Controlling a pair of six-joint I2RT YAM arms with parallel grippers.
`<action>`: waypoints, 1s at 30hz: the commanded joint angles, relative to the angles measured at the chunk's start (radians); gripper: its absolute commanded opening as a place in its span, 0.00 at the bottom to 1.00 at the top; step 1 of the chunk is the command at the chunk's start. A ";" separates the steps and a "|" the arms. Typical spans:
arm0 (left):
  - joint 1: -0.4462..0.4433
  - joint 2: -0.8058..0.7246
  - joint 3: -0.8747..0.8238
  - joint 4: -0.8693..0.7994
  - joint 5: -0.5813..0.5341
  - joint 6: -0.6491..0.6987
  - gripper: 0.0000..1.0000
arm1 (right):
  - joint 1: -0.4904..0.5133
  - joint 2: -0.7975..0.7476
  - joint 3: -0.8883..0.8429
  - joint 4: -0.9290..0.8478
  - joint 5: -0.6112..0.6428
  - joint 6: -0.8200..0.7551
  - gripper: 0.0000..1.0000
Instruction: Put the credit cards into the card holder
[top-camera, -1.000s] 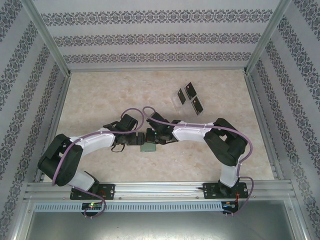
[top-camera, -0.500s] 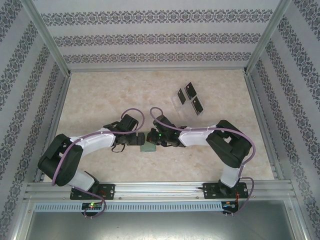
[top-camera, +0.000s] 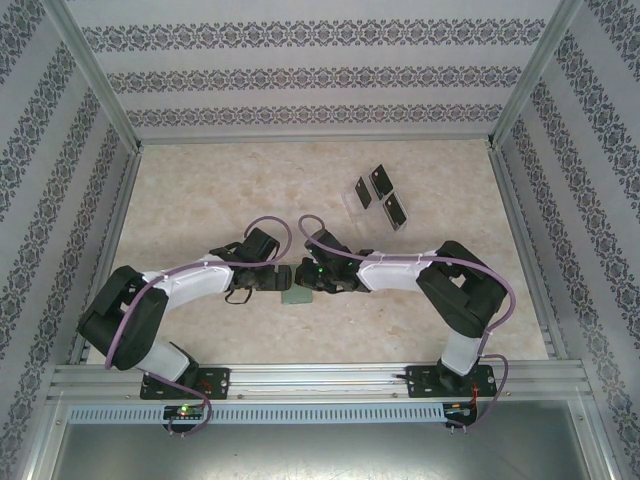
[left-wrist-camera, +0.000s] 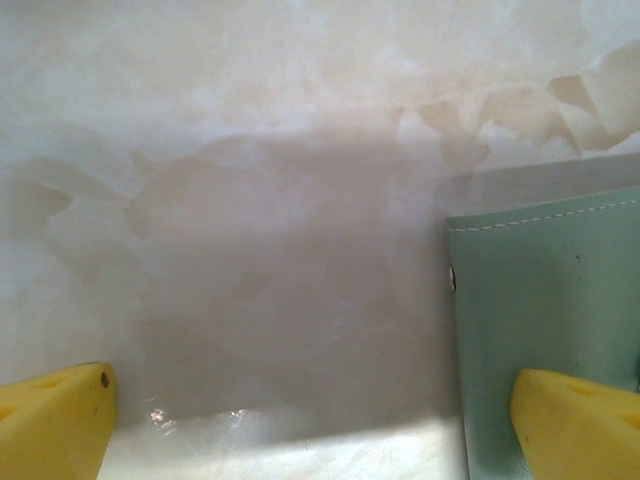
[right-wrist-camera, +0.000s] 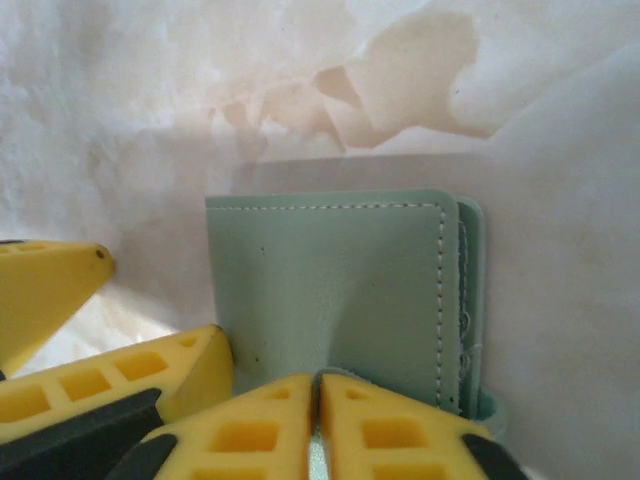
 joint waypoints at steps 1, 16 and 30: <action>-0.043 0.033 0.013 0.002 0.147 -0.028 1.00 | -0.013 0.047 0.001 -0.276 0.045 -0.057 0.20; -0.046 0.014 0.008 0.000 0.135 -0.043 1.00 | -0.001 0.015 0.136 -0.276 -0.027 -0.147 0.36; -0.003 -0.129 0.094 -0.114 0.029 -0.044 1.00 | 0.002 -0.202 0.166 -0.381 0.034 -0.206 0.98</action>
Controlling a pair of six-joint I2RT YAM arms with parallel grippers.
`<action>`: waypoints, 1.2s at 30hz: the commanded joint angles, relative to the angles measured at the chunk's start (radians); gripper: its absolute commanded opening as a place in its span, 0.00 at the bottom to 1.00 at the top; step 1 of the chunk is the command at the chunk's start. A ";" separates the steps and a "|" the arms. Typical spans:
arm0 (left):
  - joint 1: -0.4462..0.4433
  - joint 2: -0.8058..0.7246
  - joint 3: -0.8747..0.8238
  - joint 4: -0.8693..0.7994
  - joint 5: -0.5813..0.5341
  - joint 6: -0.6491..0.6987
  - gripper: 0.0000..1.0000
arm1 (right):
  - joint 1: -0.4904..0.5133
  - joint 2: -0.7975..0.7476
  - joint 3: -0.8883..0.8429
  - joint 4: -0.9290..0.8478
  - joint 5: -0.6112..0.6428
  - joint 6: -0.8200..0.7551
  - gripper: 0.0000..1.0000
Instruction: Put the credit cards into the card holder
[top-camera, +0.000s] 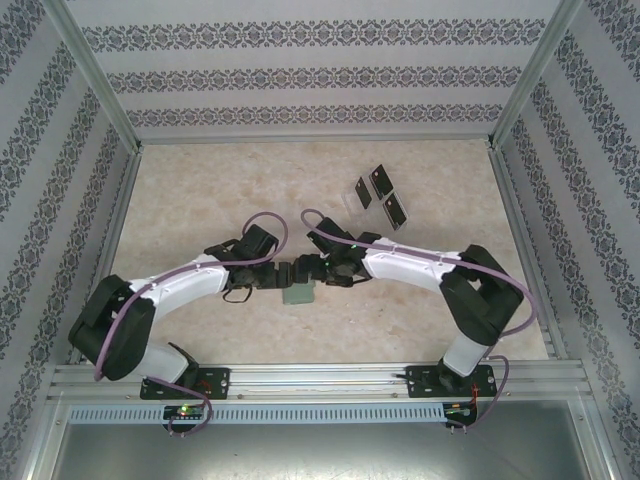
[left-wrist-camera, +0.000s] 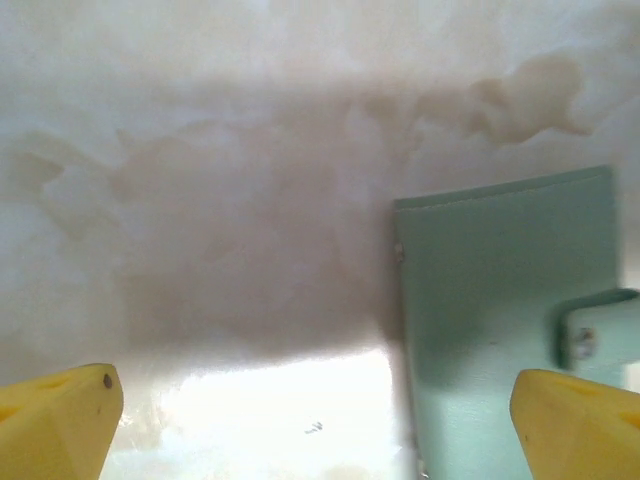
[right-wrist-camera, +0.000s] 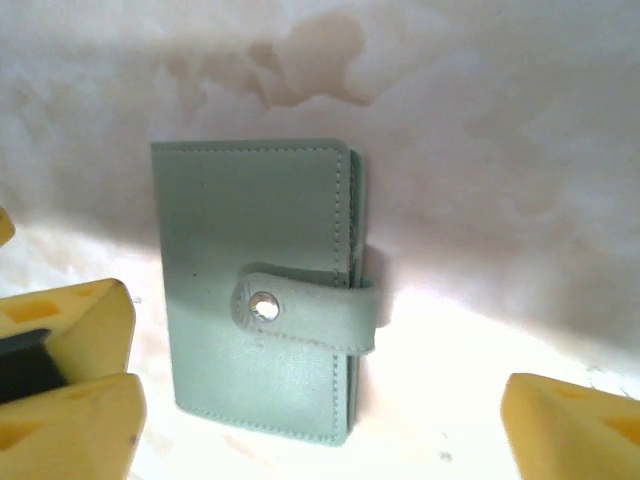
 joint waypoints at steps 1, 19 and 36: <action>0.013 -0.056 0.063 -0.043 -0.015 0.006 1.00 | 0.013 -0.110 0.018 0.032 -0.009 -0.031 0.98; 0.326 -0.269 0.227 -0.095 -0.269 0.247 1.00 | -0.330 -0.610 -0.008 -0.168 0.360 -0.203 0.98; 0.522 -0.404 -0.345 0.751 -0.360 0.637 1.00 | -0.770 -0.538 -0.524 0.571 0.681 -0.619 0.98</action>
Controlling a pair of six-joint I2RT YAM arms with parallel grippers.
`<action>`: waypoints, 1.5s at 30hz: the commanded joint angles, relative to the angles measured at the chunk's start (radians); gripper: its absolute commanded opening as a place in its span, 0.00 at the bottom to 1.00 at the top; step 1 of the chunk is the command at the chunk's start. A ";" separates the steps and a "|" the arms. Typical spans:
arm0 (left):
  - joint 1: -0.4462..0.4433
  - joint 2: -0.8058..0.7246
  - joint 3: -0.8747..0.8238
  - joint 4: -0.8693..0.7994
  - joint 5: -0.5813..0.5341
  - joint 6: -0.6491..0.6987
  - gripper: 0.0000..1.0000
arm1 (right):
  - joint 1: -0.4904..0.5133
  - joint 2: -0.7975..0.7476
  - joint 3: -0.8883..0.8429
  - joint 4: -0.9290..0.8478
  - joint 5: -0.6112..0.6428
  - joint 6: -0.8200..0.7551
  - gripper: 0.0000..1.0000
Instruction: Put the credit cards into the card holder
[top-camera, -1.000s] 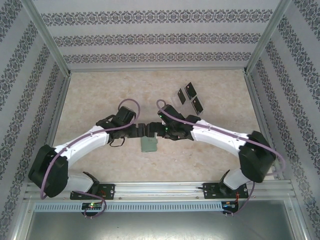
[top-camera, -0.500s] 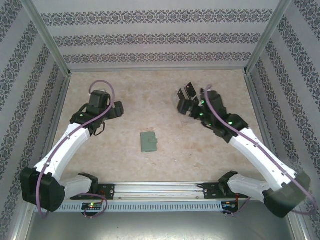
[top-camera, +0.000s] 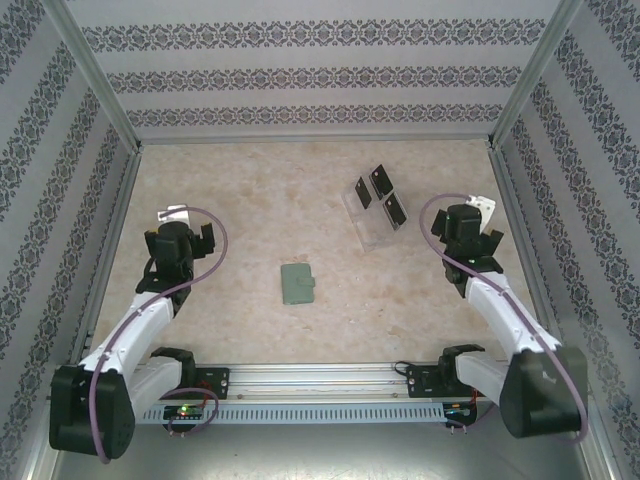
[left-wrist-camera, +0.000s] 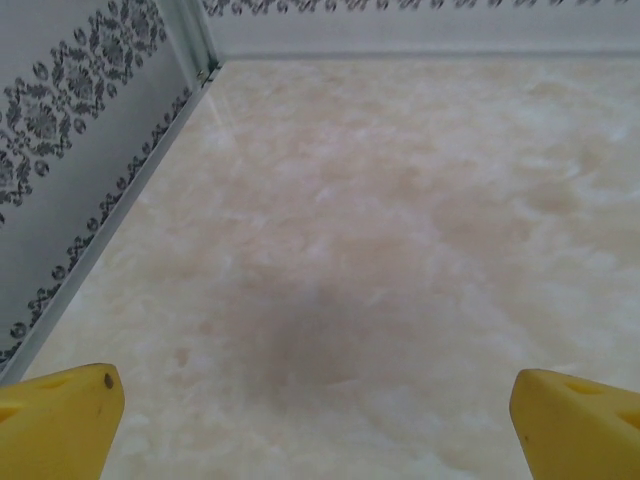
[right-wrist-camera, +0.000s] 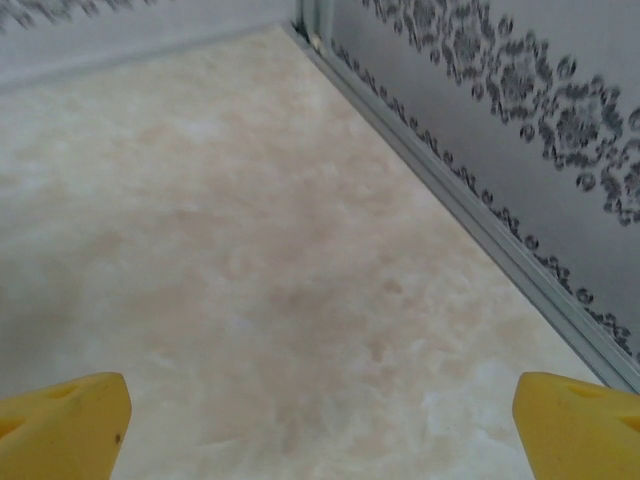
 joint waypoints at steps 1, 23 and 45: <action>0.024 0.035 -0.040 0.231 0.021 0.046 1.00 | -0.014 0.053 -0.071 0.234 -0.001 -0.082 0.98; 0.035 0.594 -0.084 0.826 0.223 0.050 1.00 | -0.052 0.269 -0.129 0.627 -0.316 -0.231 0.98; 0.053 0.591 -0.072 0.794 0.263 0.040 1.00 | -0.029 0.411 -0.206 0.916 -0.374 -0.259 0.98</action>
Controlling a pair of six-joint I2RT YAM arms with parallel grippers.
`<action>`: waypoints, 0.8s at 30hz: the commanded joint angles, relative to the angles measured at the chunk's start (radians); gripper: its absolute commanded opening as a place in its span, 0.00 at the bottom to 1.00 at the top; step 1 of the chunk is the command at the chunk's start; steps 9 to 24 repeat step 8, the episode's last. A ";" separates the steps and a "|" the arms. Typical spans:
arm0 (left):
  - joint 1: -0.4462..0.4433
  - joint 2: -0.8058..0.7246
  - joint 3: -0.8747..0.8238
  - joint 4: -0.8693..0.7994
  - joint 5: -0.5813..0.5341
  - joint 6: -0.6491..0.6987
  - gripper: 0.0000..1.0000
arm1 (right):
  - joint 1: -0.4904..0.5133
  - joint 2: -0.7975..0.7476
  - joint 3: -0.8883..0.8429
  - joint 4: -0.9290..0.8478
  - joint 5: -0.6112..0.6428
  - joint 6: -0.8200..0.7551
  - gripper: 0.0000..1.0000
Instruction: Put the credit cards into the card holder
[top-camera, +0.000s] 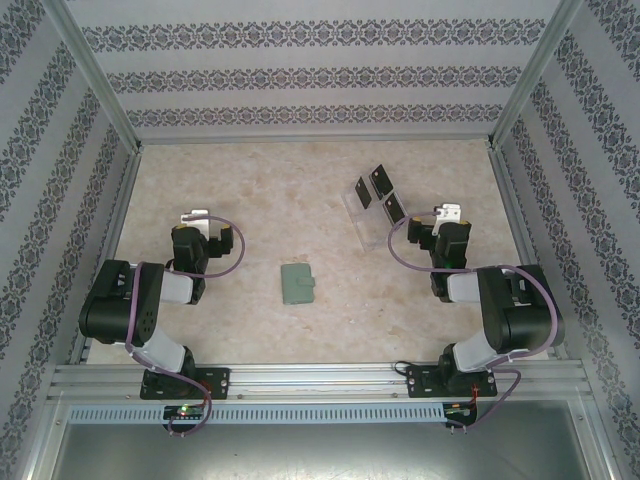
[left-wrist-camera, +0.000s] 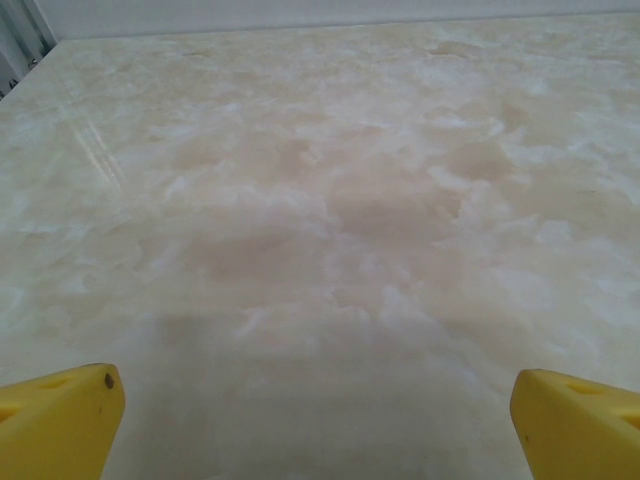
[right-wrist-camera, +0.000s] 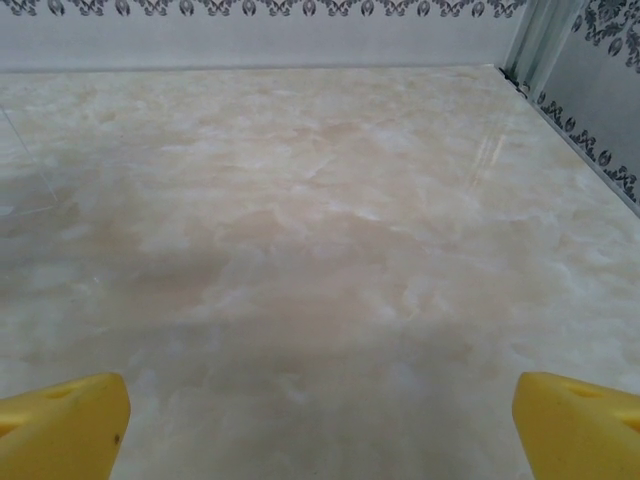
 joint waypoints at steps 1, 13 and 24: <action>0.009 0.001 0.024 0.027 0.016 -0.001 1.00 | -0.024 -0.009 0.029 -0.003 -0.080 -0.001 0.98; 0.010 0.001 0.019 0.033 0.015 -0.001 1.00 | -0.023 -0.016 0.019 0.010 -0.105 -0.012 0.98; 0.010 0.001 0.019 0.033 0.015 -0.001 1.00 | -0.023 -0.016 0.019 0.010 -0.105 -0.012 0.98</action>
